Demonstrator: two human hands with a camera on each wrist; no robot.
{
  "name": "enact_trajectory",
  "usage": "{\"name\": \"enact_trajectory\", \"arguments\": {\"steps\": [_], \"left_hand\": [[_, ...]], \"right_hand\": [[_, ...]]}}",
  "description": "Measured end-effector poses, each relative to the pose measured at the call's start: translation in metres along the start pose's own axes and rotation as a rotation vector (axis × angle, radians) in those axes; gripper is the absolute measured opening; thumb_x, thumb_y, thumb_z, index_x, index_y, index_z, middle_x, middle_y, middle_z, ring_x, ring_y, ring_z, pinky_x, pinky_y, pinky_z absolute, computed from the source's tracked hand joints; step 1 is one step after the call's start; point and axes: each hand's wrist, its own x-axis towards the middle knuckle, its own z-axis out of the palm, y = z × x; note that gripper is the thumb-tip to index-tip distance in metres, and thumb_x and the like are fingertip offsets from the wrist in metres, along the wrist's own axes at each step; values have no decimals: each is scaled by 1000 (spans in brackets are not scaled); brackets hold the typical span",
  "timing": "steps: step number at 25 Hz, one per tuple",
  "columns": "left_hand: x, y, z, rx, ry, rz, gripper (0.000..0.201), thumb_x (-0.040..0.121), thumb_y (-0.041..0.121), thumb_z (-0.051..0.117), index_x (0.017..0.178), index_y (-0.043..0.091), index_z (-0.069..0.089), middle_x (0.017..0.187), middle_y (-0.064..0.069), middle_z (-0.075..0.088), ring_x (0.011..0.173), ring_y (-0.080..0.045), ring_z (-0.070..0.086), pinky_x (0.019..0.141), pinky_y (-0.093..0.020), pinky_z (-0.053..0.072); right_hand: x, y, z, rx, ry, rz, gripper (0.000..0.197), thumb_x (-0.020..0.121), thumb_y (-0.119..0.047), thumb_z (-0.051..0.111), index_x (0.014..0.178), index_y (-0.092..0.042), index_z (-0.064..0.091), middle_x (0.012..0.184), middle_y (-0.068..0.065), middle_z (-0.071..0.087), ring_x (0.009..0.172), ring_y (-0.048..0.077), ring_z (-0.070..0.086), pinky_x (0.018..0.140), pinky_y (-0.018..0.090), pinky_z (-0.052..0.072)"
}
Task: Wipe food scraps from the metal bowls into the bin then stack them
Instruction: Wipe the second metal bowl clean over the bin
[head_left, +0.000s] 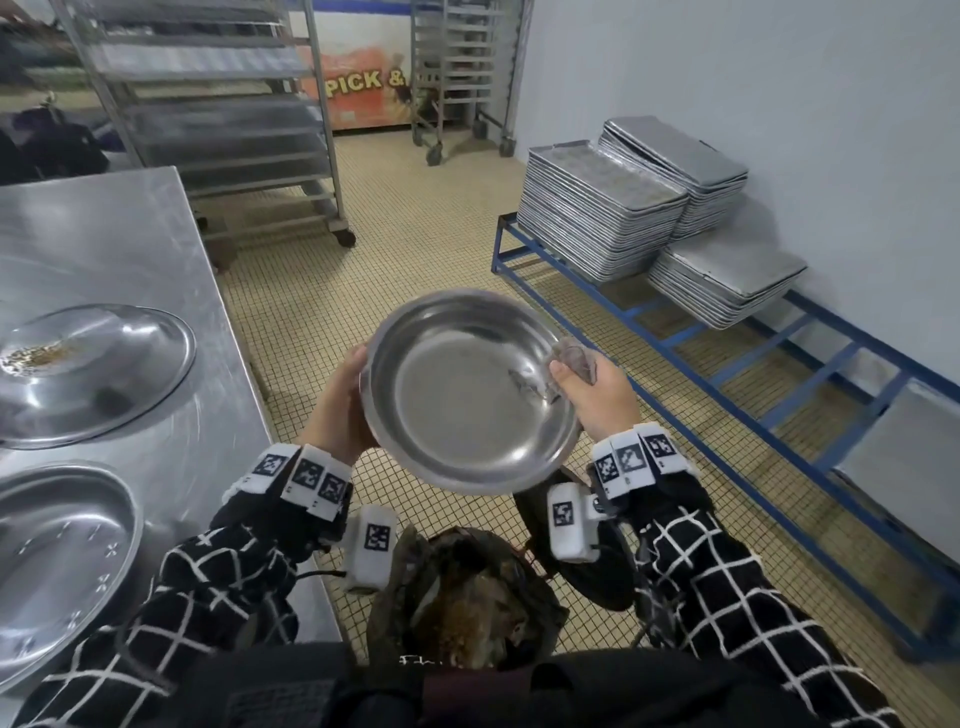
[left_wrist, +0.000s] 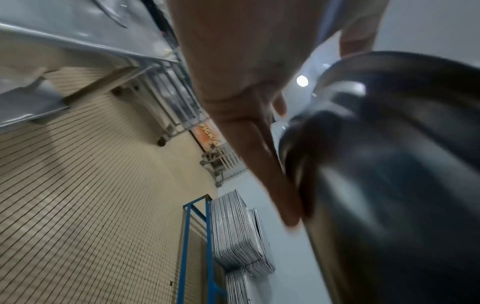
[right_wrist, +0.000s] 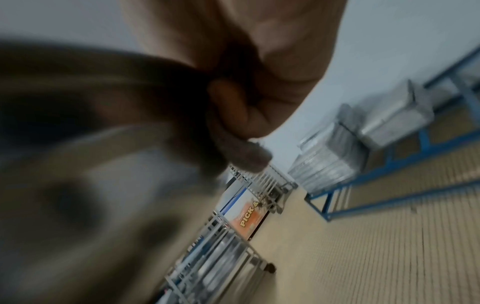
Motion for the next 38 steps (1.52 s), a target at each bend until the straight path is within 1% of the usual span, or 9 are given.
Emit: {"name": "enact_trajectory", "arguments": {"steps": [4, 7, 10, 15, 19, 22, 27, 31, 38], "left_hand": [[-7, -12, -3, 74, 153, -203, 27, 90, 29, 56, 101, 7, 65, 78, -7, 70, 76, -28, 64, 82, -44, 52], [-8, -17, 8, 109, 249, -128, 25, 97, 29, 47, 98, 11, 64, 80, -5, 70, 73, -23, 66, 80, -39, 53], [0, -12, 22, 105, 215, -85, 29, 101, 36, 36, 103, 16, 57, 84, -6, 70, 76, -21, 68, 74, -39, 57], [7, -25, 35, 443, -67, -228, 38, 95, 43, 44, 116, 12, 54, 106, -8, 68, 101, -21, 66, 90, -41, 54], [7, -21, 20, 207, -31, -163, 60, 87, 48, 53, 136, 20, 31, 116, -10, 60, 90, -29, 68, 74, -43, 58], [6, -3, 10, 181, -50, -109, 61, 84, 54, 53, 126, 10, 51, 97, -9, 66, 79, -26, 67, 68, -39, 58], [8, 3, 14, 210, 55, -126, 39, 95, 42, 45, 99, 11, 68, 81, -7, 72, 76, -24, 66, 86, -44, 49], [1, -5, 27, 281, 169, -98, 38, 98, 40, 36, 101, 13, 63, 82, -8, 70, 76, -23, 66, 73, -36, 53], [-1, -17, 42, 523, -139, -291, 27, 100, 33, 40, 109, 14, 57, 95, -7, 73, 91, -18, 70, 83, -31, 56]], "right_hand": [[-4, -2, -1, -93, -50, -47, 22, 90, -30, 60, 107, -17, 62, 94, -5, 67, 86, 9, 64, 70, 20, 48], [-14, -1, 12, -23, 84, -1, 19, 92, -32, 57, 104, -17, 56, 92, -5, 62, 80, 7, 60, 58, 15, 43], [-23, -2, 38, 95, 203, 59, 22, 94, -27, 54, 109, -12, 49, 88, -5, 56, 71, 1, 55, 43, 8, 40], [-23, -7, 43, 192, 283, 53, 21, 94, -21, 54, 111, -12, 47, 87, -7, 56, 70, 1, 56, 44, 7, 41], [-13, -5, 10, 130, 217, 15, 21, 93, -23, 56, 111, -13, 51, 92, -5, 60, 78, 5, 60, 52, 9, 43], [-10, 0, -8, 78, 71, 10, 17, 91, -28, 59, 106, -20, 56, 98, 0, 65, 86, 15, 66, 69, 27, 54], [-18, 1, -12, 13, 19, -27, 16, 92, -30, 58, 106, -22, 56, 94, -8, 63, 85, 7, 61, 62, 17, 42], [-22, -2, 4, 176, 183, -6, 23, 93, -29, 56, 113, -19, 53, 95, -10, 60, 87, 4, 60, 66, 15, 45], [-31, -2, 27, 243, 338, -21, 20, 94, -23, 54, 111, -14, 48, 87, -13, 54, 73, -5, 54, 49, 2, 39]]}}
